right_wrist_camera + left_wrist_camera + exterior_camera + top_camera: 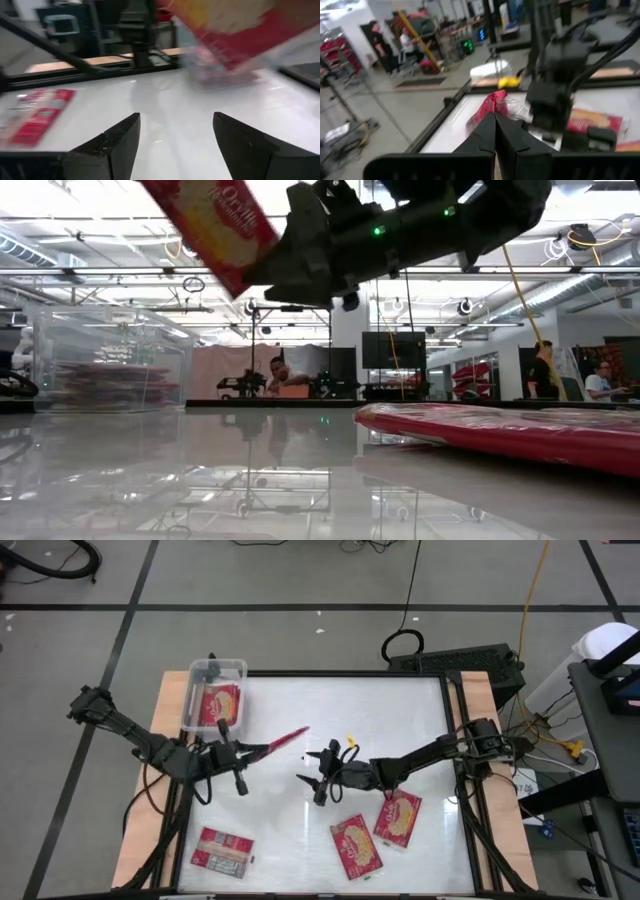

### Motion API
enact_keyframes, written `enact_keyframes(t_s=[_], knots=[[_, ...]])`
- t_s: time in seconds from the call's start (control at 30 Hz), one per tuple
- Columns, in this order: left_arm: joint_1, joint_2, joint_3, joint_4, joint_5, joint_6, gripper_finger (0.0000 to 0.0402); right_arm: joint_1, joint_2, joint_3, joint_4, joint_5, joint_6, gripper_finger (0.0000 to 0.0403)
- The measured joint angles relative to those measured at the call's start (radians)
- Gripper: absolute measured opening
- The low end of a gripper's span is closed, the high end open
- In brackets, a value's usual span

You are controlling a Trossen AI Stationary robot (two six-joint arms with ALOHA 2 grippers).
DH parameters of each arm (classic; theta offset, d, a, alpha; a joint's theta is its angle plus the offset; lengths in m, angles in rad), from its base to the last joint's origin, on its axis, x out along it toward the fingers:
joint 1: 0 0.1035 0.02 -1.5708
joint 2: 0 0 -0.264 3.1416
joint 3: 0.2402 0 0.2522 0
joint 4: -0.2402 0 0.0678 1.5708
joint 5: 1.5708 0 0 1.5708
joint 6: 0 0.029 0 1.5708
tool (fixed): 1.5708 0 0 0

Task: Sort popcorn bags into baskets
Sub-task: Stack the red popcorn pack into the bin

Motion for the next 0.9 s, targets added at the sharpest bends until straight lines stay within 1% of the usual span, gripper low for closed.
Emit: enact_keyframes(t_s=[0.07, 0.17, 0.3, 0.37, 0.47, 0.57, 0.73, 0.9], knots=[[0.030, 0.006, -0.008, 0.075, 0.057, 0.041, 0.0000, -0.017, 0.004, 0.000, 0.003, -0.058, 0.027, 0.0244], [0.066, 0.006, -0.031, 0.183, 0.115, 0.104, 0.0000, -0.036, 0.006, -0.001, 0.028, -0.116, 0.042, 0.0241], [0.123, 0.006, -0.055, 0.281, 0.213, 0.120, 0.0000, -0.049, 0.006, -0.001, 0.105, -0.184, 0.034, 0.0231], [0.145, 0.006, -0.064, 0.323, 0.261, 0.123, 0.0000, -0.050, 0.006, -0.001, 0.147, -0.186, 0.014, 0.0227], [0.167, 0.006, -0.070, 0.364, 0.307, 0.129, 0.0000, -0.056, 0.006, -0.001, 0.209, -0.187, -0.024, 0.0221], [0.183, 0.006, -0.072, 0.369, 0.334, 0.123, 0.0000, -0.068, 0.006, -0.001, 0.269, -0.186, -0.047, 0.0216], [0.195, 0.006, -0.072, 0.424, 0.388, 0.126, 0.0000, -0.093, 0.006, -0.001, 0.325, -0.185, -0.047, 0.0214], [0.196, 0.006, -0.072, 0.487, 0.400, 0.175, 0.0000, -0.113, 0.006, -0.001, 0.346, -0.196, -0.036, 0.0222]])
